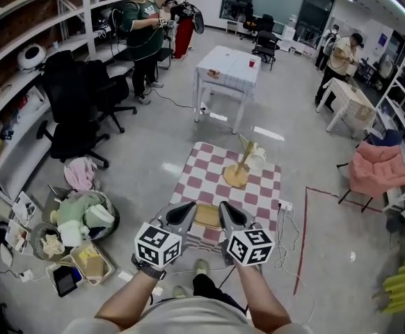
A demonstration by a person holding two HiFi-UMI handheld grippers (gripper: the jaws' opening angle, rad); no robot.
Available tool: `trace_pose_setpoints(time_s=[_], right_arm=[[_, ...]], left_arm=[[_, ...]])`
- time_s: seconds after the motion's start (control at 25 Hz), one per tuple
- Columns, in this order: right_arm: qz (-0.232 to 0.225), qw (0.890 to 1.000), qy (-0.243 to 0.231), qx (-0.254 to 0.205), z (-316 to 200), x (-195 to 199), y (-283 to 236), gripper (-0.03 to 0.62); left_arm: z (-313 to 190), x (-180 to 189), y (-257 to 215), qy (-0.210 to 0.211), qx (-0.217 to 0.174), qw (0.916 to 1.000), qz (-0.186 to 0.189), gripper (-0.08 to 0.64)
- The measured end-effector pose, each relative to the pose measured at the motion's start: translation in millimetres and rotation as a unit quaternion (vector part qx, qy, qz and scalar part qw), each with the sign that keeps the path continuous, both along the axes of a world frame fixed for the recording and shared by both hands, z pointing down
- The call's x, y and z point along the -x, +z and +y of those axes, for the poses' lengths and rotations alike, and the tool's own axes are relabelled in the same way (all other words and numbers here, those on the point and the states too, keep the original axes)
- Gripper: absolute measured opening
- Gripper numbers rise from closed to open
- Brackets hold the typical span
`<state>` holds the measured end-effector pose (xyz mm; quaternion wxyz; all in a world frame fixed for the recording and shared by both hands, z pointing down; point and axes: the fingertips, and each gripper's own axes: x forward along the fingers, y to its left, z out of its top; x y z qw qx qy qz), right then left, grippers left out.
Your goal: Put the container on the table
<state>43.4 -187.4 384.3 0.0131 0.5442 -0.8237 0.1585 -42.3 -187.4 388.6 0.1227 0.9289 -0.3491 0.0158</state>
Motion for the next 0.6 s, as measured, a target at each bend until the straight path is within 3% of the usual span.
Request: trace_pose_setpoints(time_s=[0.6], right_arm=[[0.005,1.000,-0.006,0.002,5.9,8.3,1.3,0.009]], left_arm=[[4.1,2.4,1.3,-0.005,-0.002,1.0000,-0.002,0.006]])
